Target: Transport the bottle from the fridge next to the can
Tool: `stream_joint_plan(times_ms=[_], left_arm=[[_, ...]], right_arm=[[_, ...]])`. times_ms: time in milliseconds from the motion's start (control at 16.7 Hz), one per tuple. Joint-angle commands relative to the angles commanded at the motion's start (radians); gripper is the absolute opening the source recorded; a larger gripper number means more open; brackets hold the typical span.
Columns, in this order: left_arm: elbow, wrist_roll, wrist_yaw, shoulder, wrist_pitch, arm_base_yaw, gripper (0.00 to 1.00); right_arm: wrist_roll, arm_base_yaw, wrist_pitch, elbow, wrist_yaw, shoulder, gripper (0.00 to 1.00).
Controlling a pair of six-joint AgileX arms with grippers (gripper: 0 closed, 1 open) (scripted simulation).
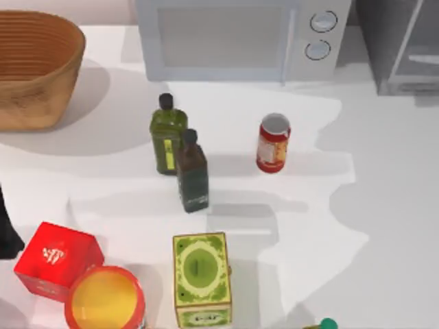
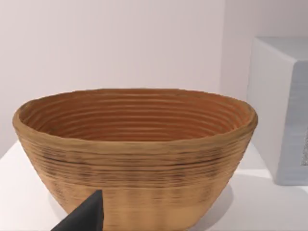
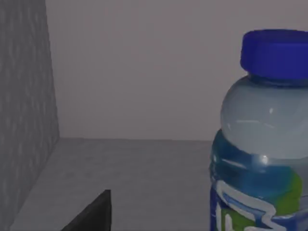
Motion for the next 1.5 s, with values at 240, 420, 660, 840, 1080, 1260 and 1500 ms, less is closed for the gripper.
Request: stream_joint_plan(times_ms=[240, 420, 660, 840, 1080, 1260, 1500], left_arm=[[0.0, 0.0, 0.0, 0.0, 0.0, 0.0, 1.0], [0.0, 0.0, 0.0, 0.0, 0.0, 0.0, 1.0], [0.0, 0.0, 0.0, 0.0, 0.0, 0.0, 1.0], [0.0, 0.0, 0.0, 0.0, 0.0, 0.0, 1.0], [0.0, 0.0, 0.0, 0.0, 0.0, 0.0, 1.0], [0.0, 0.0, 0.0, 0.0, 0.0, 0.0, 1.0], [0.0, 0.0, 0.0, 0.0, 0.0, 0.0, 1.0]], right_arm=[[0.0, -0.025, 0.092, 0.085, -0.018, 0.171, 1.0], [-0.002, -0.033, 0.121, 0.112, -0.021, 0.216, 1.0], [-0.002, -0.033, 0.121, 0.112, -0.021, 0.216, 1.0], [-0.002, -0.027, 0.112, 0.124, -0.017, 0.222, 1.0], [-0.002, -0.017, 0.051, 0.255, -0.004, 0.289, 1.0], [-0.003, -0.006, -0.006, 0.368, 0.007, 0.343, 1.0], [-0.003, -0.001, -0.031, 0.413, 0.012, 0.365, 1.0]])
